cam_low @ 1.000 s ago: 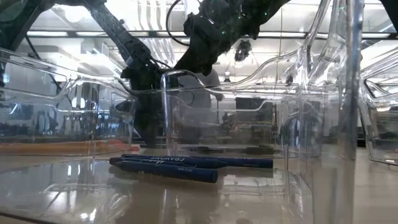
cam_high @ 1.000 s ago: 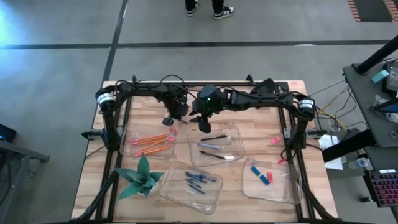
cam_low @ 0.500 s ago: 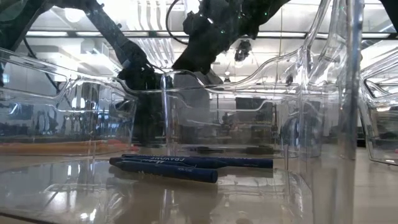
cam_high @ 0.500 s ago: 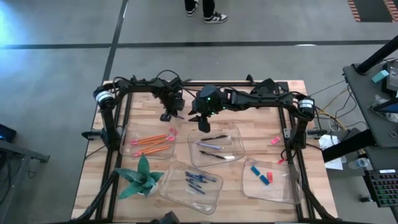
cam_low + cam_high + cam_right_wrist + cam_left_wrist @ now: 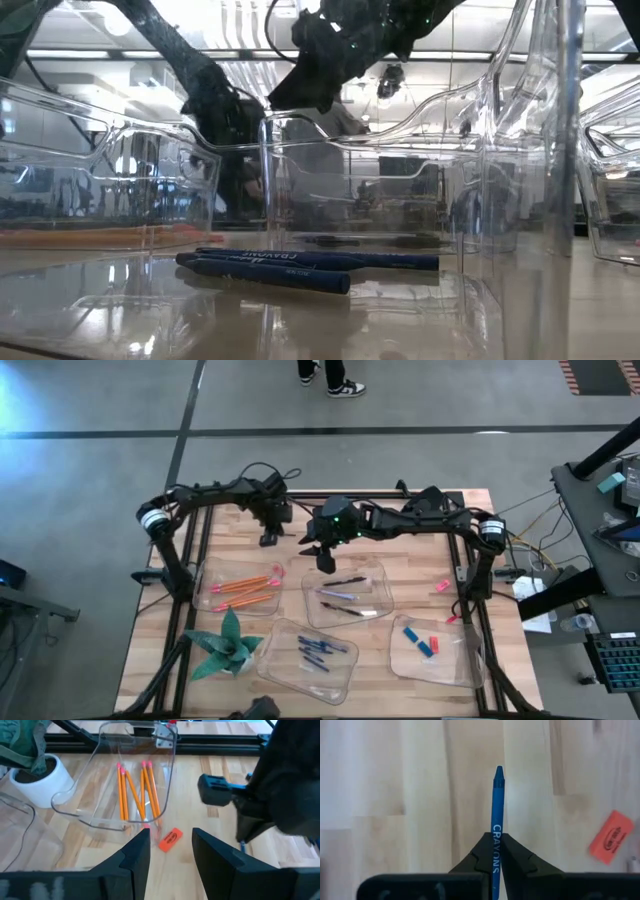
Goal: Sort crayons/erasers/pens/pencils in bins
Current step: Put the blue crayon into the bottom left transparent bin
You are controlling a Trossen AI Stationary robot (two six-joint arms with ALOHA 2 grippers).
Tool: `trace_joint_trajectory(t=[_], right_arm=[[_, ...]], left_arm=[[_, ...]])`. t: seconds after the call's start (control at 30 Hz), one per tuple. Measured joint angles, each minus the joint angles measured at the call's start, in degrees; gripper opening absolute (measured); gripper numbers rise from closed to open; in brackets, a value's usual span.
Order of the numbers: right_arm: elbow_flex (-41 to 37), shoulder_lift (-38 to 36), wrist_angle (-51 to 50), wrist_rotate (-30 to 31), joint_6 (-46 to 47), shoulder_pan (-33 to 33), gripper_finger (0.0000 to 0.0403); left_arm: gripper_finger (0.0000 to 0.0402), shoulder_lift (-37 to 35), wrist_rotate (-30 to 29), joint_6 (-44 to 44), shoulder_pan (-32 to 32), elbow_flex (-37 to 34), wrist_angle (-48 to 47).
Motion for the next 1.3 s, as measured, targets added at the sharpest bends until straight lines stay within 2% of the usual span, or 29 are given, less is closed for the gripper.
trace_joint_trajectory(t=[0.27, 0.43, 0.57, 0.73, 0.87, 1.07, 1.17, 1.3], right_arm=[[0.0, 0.0, 0.84, -0.02, 6.37, 0.09, 0.0137], [0.0, -0.85, -0.01, 0.01, 4.27, -1.16, 0.0137], [0.64, -3.69, -2.16, 0.73, 3.26, -3.95, 0.0137], [0.95, -7.13, -8.44, 7.22, -0.58, -7.91, 0.0137], [0.94, -9.05, -11.96, 9.61, 0.04, -11.39, 0.0137], [0.9, -9.11, -15.33, 12.5, 0.1, -15.84, 0.0137], [0.83, -9.11, -16.12, 15.02, 0.08, -17.72, 0.0137], [0.72, -9.11, -17.64, 15.53, 0.12, -19.39, 0.0137]], left_arm=[[0.0002, -8.49, 0.27, -7.13, 0.77, -1.92, 0.1], [0.0002, -15.61, 0.3, -10.78, 1.2, -6.08, 0.66], [0.0002, -21.78, 0.42, -16.74, 0.81, -9.78, 6.51], [0.0002, -28.59, 0.81, -22.6, -1.91, -13.54, 14.84], [0.0002, -32.25, 3.02, -25.06, -7.49, -14.75, 19.15], [0.0002, -32.44, 3.27, -27.84, -21.32, -15.25, 25.51], [0.0002, -31.32, 1.2, -28.62, -28.65, -14.86, 25.72], [0.0002, -30.57, -0.86, -35.12, -37.2, -14.87, 26.21]])
